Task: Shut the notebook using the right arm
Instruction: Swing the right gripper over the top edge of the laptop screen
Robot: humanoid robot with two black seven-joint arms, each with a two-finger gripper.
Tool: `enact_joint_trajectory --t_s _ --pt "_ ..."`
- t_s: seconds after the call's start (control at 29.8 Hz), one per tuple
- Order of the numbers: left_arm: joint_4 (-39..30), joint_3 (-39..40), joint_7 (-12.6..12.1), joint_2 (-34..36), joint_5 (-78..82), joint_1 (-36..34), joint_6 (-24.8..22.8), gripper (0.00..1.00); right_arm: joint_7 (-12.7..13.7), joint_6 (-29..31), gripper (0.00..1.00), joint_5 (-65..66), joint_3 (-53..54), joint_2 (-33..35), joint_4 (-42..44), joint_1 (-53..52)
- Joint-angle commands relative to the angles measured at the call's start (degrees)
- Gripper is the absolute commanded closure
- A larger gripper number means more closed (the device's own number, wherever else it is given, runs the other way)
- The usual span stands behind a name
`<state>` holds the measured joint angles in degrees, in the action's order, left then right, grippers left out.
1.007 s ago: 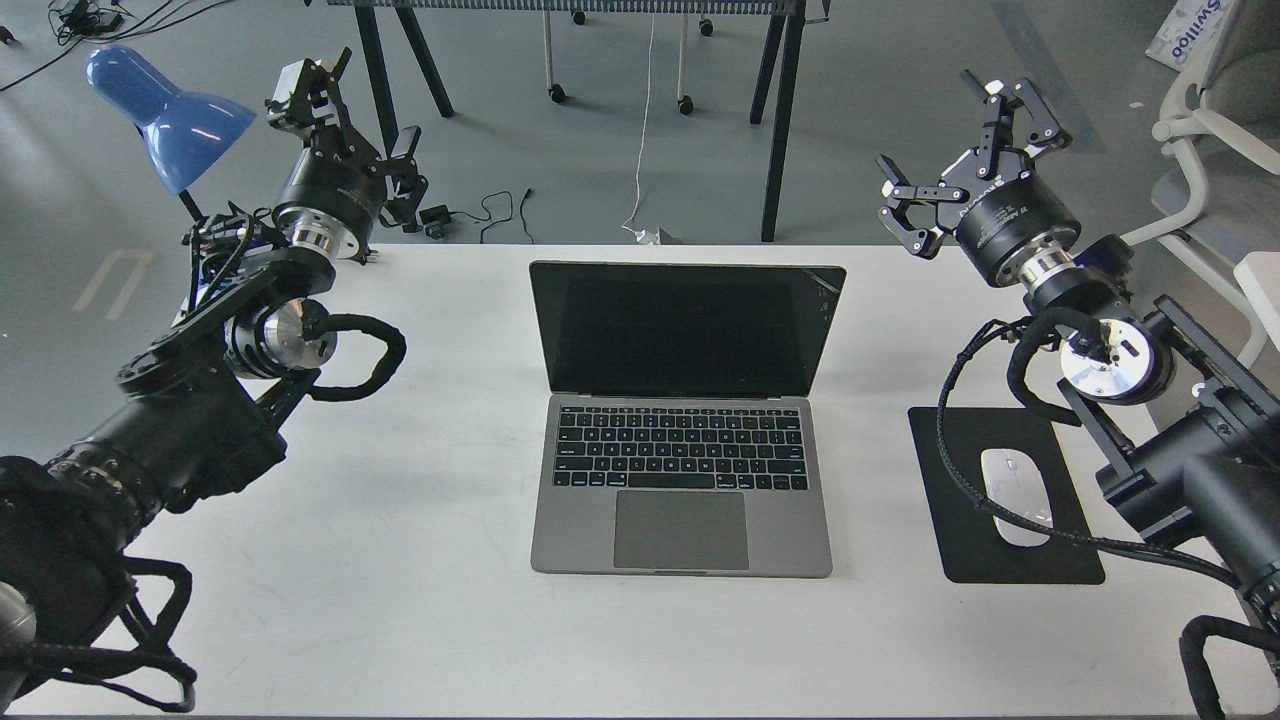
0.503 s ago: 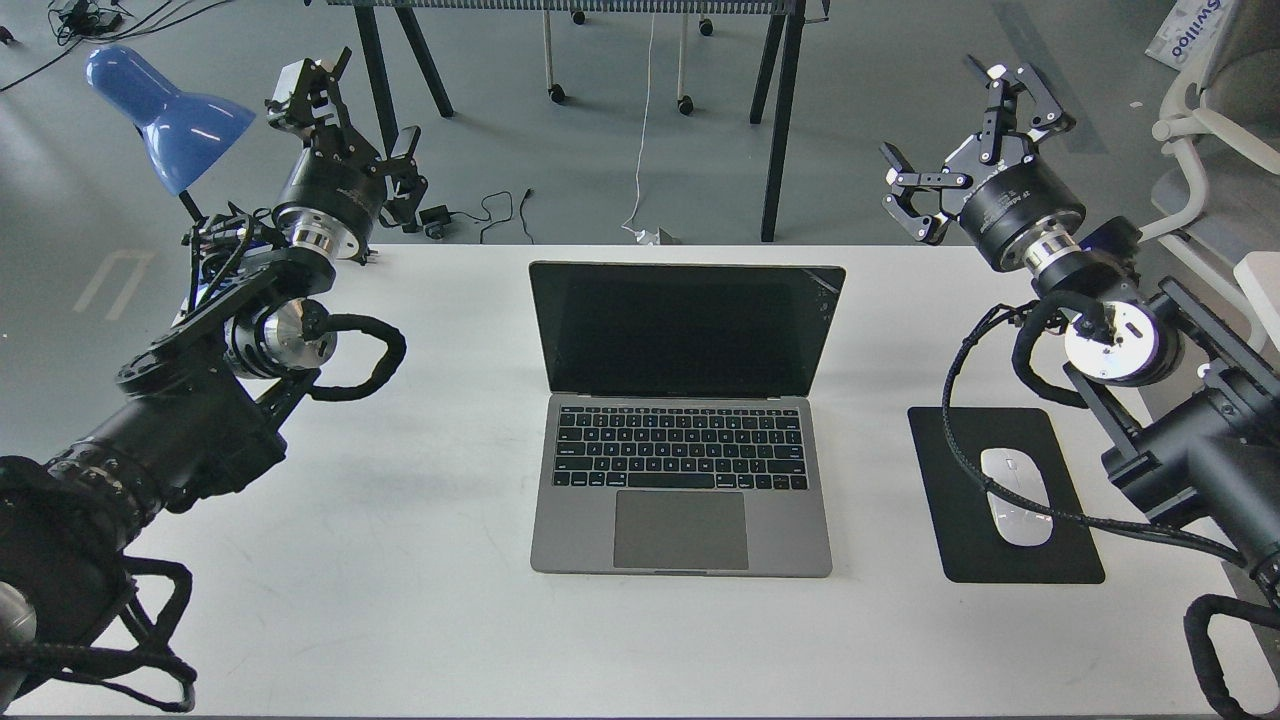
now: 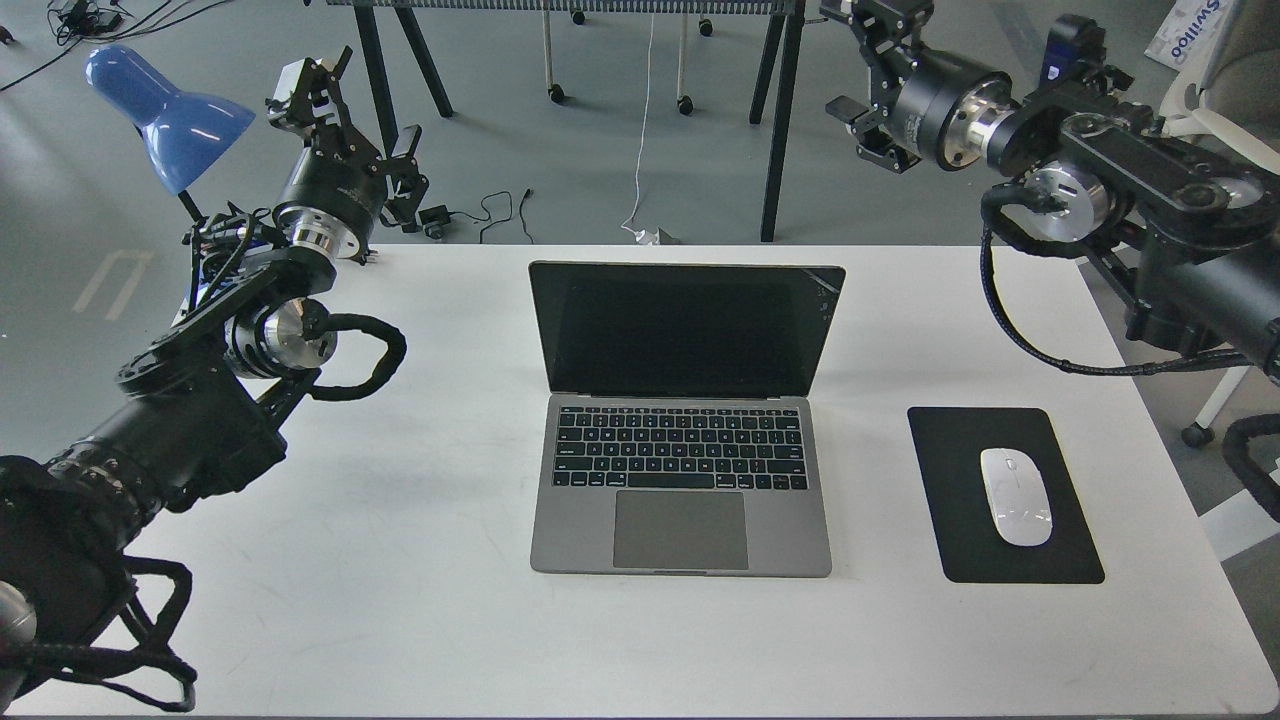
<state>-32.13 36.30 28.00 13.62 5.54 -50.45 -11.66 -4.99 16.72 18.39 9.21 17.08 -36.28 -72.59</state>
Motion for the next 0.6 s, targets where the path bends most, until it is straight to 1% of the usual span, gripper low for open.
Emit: enact_joint_trajectory --t_s 0.0,0.23,0.57 --pt "0.0 0.0 0.0 0.0 0.0 0.1 0.0 0.00 0.0 3.3 0.00 0.1 -2.2 -0.4 -0.5 0.3" --pt "0.0 0.0 0.0 0.0 0.0 0.1 0.0 0.00 0.0 8.8 0.00 0.0 -2.3 -0.3 -0.9 1.2" --pt "0.0 0.0 0.0 0.0 -0.1 0.1 0.0 0.00 -0.1 9.6 0.00 0.1 -3.3 0.1 -1.2 4.4"
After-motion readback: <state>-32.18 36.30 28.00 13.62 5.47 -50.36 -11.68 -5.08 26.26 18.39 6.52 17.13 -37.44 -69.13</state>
